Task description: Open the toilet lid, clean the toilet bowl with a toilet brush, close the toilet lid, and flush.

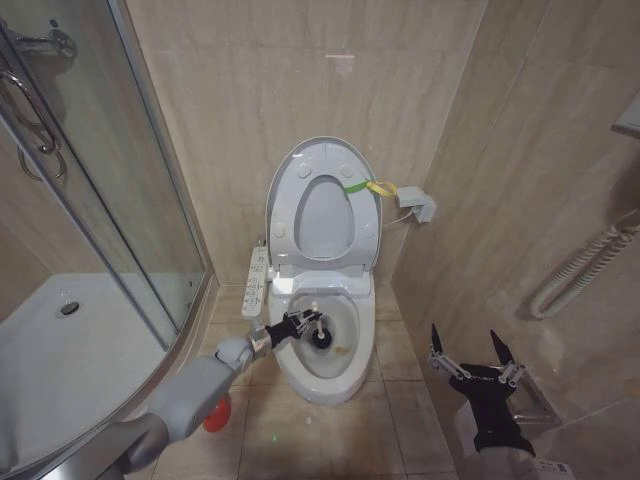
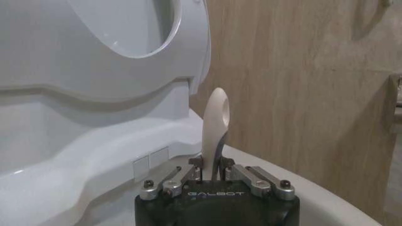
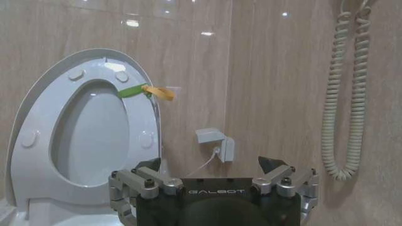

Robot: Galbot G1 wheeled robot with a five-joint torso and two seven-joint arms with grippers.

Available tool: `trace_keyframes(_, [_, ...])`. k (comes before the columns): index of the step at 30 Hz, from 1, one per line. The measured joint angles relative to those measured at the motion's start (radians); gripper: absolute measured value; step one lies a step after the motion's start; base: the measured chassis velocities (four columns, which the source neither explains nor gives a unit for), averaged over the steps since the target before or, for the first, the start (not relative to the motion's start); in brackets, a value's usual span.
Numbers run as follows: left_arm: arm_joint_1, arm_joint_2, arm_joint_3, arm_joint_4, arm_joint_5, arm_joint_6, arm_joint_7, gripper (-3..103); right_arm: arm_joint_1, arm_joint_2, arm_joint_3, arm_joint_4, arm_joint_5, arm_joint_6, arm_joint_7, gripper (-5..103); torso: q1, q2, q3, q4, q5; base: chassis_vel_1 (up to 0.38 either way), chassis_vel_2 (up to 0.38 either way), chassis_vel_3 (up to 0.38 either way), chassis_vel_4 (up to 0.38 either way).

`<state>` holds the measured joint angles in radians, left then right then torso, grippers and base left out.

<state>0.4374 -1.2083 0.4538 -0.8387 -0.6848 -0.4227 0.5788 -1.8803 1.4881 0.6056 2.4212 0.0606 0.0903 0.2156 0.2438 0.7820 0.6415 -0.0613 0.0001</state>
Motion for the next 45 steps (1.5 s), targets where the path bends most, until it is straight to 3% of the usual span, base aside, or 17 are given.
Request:
trace_keyframes(5, [0.011, 0.011, -0.049, -0.098, 0.007, 0.007, -0.013, 16, 0.0, 0.0, 0.0, 0.0, 0.0, 0.0, 0.0, 100, 0.0, 0.0, 0.0, 0.0, -0.0002, 0.0, 0.0, 0.0, 0.0])
trace_keyframes(7, [-0.017, 0.008, -0.064, -0.136, 0.026, 0.01, 0.008, 16, 0.0, 0.0, 0.0, 0.0, 0.0, 0.0, 0.0, 100, 0.0, 0.0, 0.0, -0.0003, 0.0, 0.0, 0.0, 0.0, 0.0])
trace_keyframes(18, [-0.051, -0.053, -0.046, -0.158, -0.022, 0.041, 0.024, 16, 0.0, 0.0, 0.0, 0.0, 0.0, 0.0, 0.0, 100, 0.0, 0.0, 0.0, -0.0002, 0.0, 0.0, 0.0, 0.0, 0.0])
trace_keyframes(24, [-0.015, -0.094, -0.042, -0.087, -0.043, 0.035, 0.038, 16, 0.0, 0.0, 0.0, 0.0, 0.0, 0.0, 0.0, 100, 0.0, 0.0, 0.0, 0.0002, 0.0, 0.0, 0.0, 0.0, 0.0])
trace_keyframes(33, [0.002, -0.14, -0.085, 0.096, -0.07, -0.046, 0.131, 16, 0.0, 0.0, 0.0, 0.0, 0.0, 0.0, 0.0, 100, 0.0, 0.0, 0.0, 0.0, -0.0001, 0.0, 0.0, 0.0, 0.0])
trace_keyframes(38, [0.042, -0.16, -0.2, 0.04, -0.159, -0.077, 0.145, 16, 0.0, 0.0, 0.0, 0.0, 0.0, 0.0, 0.0, 100, 0.0, 0.0, 0.0, -0.0003, -0.0001, 0.0, 0.0, 0.0, 0.0])
trace_keyframes(45, [0.108, -0.214, -0.332, -0.031, -0.136, -0.099, 0.206, 16, 0.0, 0.0, 0.0, 0.0, 0.0, 0.0, 0.0, 100, 0.0, 0.0, 0.0, -0.0001, 0.0, 0.0, 0.0, 0.0, 0.0])
